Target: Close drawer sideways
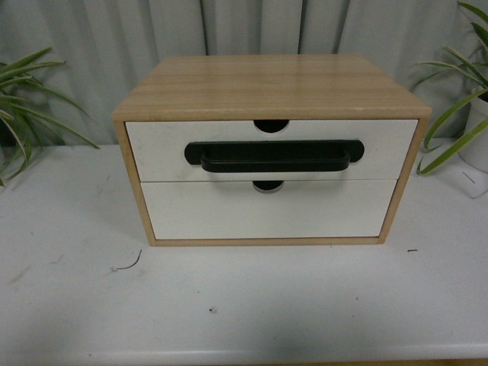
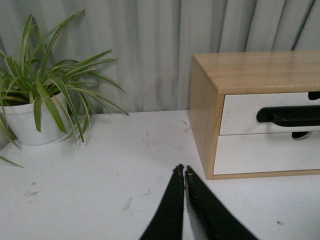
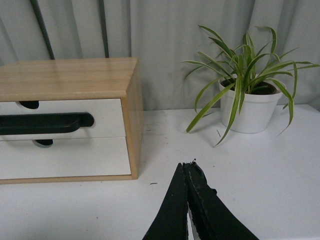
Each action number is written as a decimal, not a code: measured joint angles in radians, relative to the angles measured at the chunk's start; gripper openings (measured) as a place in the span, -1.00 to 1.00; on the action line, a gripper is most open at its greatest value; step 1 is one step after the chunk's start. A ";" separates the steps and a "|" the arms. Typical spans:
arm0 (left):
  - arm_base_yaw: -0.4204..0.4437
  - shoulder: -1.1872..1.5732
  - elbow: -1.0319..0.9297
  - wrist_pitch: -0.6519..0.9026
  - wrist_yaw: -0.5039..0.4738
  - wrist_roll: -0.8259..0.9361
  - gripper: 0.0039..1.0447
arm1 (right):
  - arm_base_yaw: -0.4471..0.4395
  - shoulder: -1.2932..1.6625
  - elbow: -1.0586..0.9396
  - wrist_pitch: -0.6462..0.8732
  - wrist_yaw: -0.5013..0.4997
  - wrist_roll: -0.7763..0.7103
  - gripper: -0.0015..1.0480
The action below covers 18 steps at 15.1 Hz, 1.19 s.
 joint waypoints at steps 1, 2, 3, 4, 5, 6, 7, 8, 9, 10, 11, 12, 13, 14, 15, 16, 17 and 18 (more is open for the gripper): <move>0.000 0.000 0.000 0.000 0.000 0.000 -0.74 | 0.000 0.000 0.000 0.000 0.000 -0.002 -0.87; 0.000 0.000 0.000 0.000 0.000 0.000 -0.49 | 0.000 0.000 0.000 0.000 0.000 -0.002 -0.63; 0.000 0.000 0.000 0.000 0.000 0.000 -0.25 | 0.000 0.000 0.000 0.000 0.000 -0.002 -0.42; 0.000 0.000 0.000 0.000 0.000 0.000 0.00 | 0.000 0.000 0.000 0.000 0.000 -0.002 -0.17; 0.000 0.000 0.000 0.000 0.000 0.000 0.20 | 0.000 0.000 0.000 0.000 0.000 -0.002 0.04; 0.000 0.000 0.000 0.000 0.000 0.000 0.45 | 0.000 0.000 0.000 0.000 0.000 -0.002 0.28; 0.000 0.000 0.000 0.000 0.000 0.000 0.65 | 0.000 0.000 0.000 0.000 0.000 -0.002 0.52; 0.000 0.000 0.000 0.000 0.000 0.000 0.89 | 0.000 0.000 0.000 0.000 0.000 -0.002 0.77; 0.000 0.000 0.000 0.000 0.000 0.001 0.87 | 0.000 0.000 0.000 0.000 0.000 -0.001 0.91; 0.000 0.000 0.000 0.000 0.000 0.000 0.88 | 0.000 0.000 0.000 0.000 0.000 -0.002 0.86; 0.000 0.000 0.000 0.000 0.000 0.000 0.88 | 0.000 0.000 0.000 0.000 0.000 -0.001 0.87; 0.000 0.000 0.000 0.000 0.000 0.000 0.88 | 0.000 0.000 0.000 0.000 0.000 -0.001 0.87; 0.000 0.000 0.000 0.000 0.000 0.000 0.88 | 0.000 0.000 0.000 0.000 0.000 -0.002 0.87; 0.000 0.000 0.000 0.000 0.000 0.000 0.88 | 0.000 0.000 0.000 0.000 0.000 -0.001 0.87; 0.000 0.000 0.000 0.000 0.000 0.000 0.88 | 0.000 0.000 0.000 0.000 0.000 -0.001 0.87; 0.000 0.000 0.000 0.000 0.000 0.000 0.88 | 0.000 0.000 0.000 0.000 0.000 -0.001 0.87; 0.000 0.000 0.000 0.000 0.000 0.000 0.88 | 0.000 0.000 0.000 0.000 0.000 -0.001 0.87; 0.000 0.000 0.000 0.000 0.000 0.000 0.88 | 0.000 0.000 0.000 0.000 0.000 -0.002 0.87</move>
